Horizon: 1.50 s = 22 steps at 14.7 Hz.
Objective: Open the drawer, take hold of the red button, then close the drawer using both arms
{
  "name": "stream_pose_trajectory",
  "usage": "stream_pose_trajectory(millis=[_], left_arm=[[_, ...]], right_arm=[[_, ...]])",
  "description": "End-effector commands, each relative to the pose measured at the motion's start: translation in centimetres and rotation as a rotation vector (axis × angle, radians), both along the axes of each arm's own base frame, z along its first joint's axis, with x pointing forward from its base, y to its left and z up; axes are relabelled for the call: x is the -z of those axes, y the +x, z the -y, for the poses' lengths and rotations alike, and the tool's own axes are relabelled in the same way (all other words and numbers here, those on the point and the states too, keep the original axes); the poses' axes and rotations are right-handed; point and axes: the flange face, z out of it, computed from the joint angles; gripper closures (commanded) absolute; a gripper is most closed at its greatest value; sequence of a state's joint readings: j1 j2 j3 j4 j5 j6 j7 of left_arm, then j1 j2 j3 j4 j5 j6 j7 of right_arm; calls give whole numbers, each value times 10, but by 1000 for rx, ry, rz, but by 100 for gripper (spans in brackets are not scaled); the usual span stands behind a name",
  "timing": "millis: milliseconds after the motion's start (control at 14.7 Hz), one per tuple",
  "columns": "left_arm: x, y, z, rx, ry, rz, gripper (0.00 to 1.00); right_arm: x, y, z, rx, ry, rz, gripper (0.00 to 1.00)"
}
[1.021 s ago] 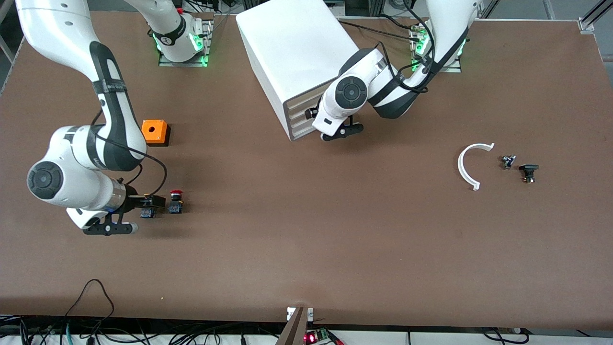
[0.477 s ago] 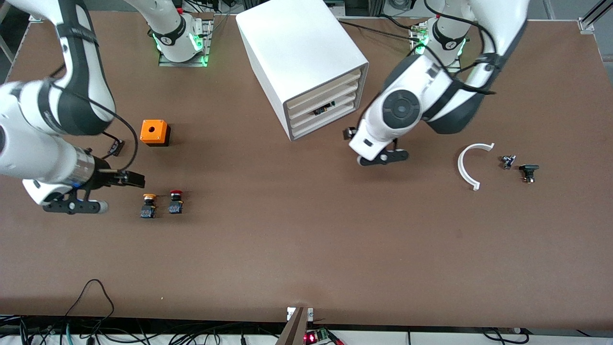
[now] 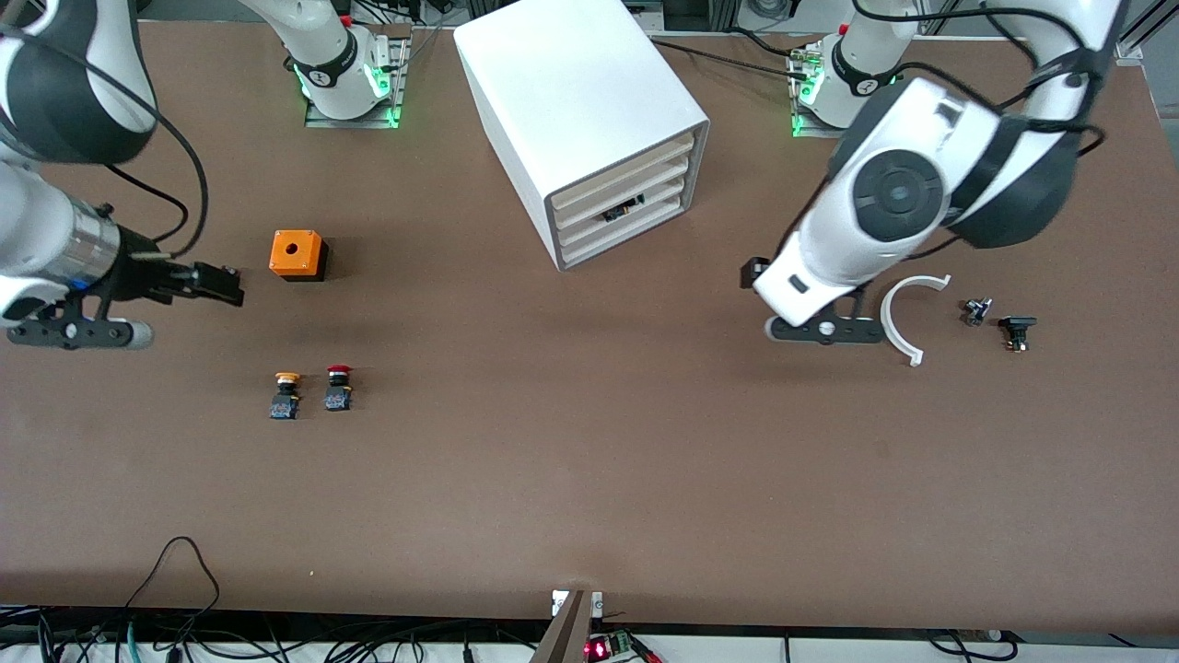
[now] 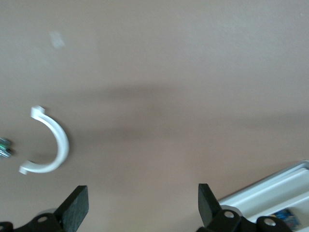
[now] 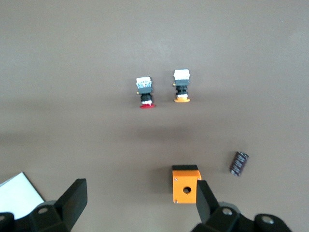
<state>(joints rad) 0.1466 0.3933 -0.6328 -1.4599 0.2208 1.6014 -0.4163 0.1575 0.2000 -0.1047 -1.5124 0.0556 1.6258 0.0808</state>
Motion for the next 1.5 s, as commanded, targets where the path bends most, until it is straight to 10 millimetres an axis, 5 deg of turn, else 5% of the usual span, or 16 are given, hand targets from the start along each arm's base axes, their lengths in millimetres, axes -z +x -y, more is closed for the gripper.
stream_pose_trajectory(millis=[0, 272, 545, 885, 1430], left_arm=[[-37, -1, -65, 84, -18, 29, 0], [-58, -12, -147, 175, -100, 84, 0], [-120, -51, -190, 136, -77, 207, 0], [-122, -59, -185, 138, -76, 205, 0], [-118, -54, -188, 130, -73, 183, 0]], right_arm=[[-30, -26, 4, 17, -23, -1, 0], [-55, -46, 7, 58, -43, -3, 0], [-69, -72, 7, 79, -33, 22, 0], [-61, -95, 8, 74, -19, 73, 0], [-78, -92, 3, 55, -15, 75, 0]])
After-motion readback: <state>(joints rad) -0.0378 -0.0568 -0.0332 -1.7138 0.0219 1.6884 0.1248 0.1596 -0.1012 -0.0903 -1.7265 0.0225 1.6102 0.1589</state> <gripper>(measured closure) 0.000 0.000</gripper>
